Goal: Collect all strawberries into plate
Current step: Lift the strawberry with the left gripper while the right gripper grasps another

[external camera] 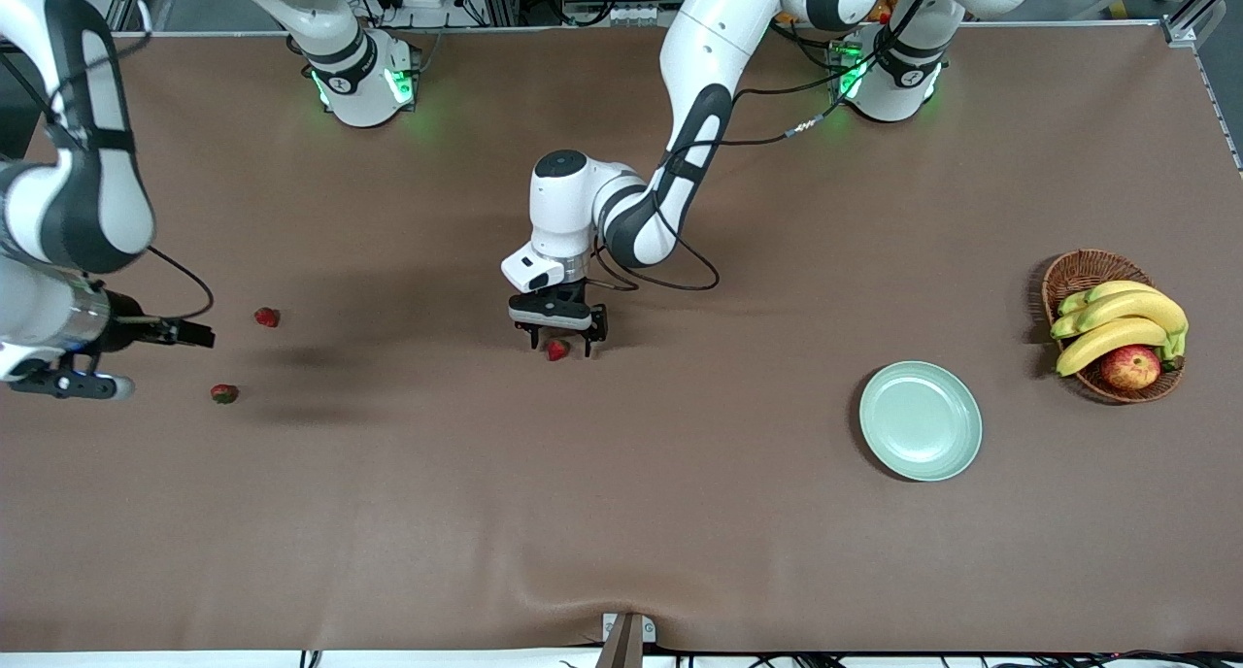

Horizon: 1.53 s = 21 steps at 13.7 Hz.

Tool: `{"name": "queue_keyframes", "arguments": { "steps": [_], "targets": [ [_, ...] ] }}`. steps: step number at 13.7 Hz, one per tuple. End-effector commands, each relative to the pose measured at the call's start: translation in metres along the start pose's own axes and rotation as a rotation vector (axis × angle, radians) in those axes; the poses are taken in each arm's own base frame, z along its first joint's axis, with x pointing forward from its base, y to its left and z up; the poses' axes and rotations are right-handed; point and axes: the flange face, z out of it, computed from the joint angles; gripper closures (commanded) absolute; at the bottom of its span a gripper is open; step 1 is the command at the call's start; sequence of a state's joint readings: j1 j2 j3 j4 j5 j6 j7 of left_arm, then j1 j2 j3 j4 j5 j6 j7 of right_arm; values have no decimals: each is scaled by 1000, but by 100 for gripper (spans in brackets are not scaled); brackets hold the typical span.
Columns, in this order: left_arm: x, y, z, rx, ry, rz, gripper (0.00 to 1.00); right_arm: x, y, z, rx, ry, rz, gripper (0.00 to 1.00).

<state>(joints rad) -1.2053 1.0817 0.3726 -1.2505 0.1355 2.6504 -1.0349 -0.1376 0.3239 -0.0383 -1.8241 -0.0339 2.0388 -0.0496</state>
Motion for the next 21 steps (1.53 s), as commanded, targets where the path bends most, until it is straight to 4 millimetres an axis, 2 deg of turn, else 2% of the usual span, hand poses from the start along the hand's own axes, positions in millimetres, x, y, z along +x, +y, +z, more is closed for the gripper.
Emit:
{"name": "queue_keyframes", "arguments": {
  "steps": [1, 2, 3, 4, 6, 12, 14, 15, 17, 18, 19, 21],
  "targets": [
    [0, 10, 5, -2, 54, -9, 0, 5, 23, 31, -10, 39, 15, 0],
    [0, 10, 5, -2, 54, -16, 7, 12, 25, 40, -16, 83, 1, 0],
    [1, 11, 3, -8, 54, -53, 44, 19, 26, 55, -19, 104, -30, 0],
    [2, 11, 3, -8, 55, -85, 97, 24, 33, 70, -20, 122, -33, 0],
    [1, 10, 3, -6, 55, -90, 100, 30, 43, 97, -25, 147, -34, 0],
    [8, 12, -7, -23, 53, -196, 100, 34, 42, 120, -24, 126, -85, 0],
    [28, 8, -25, -38, 65, -268, 100, 36, 45, 132, -20, 114, -87, 0],
    [50, -5, -33, -39, 72, -312, 100, 37, 44, 138, -17, 106, -85, 0],
    [103, -46, -42, -27, 81, -425, 100, 37, 46, 147, -14, 94, -81, 0],
    [129, -73, -46, 0, 77, -484, 100, 39, 46, 146, -15, 99, -81, 0],
    [148, -98, -45, 33, 65, -538, 100, 40, 46, 155, -16, 86, -85, 6],
    [195, -166, -45, 94, 71, -687, 100, 41, 48, 160, -18, 83, -85, 7]
  ]
}}
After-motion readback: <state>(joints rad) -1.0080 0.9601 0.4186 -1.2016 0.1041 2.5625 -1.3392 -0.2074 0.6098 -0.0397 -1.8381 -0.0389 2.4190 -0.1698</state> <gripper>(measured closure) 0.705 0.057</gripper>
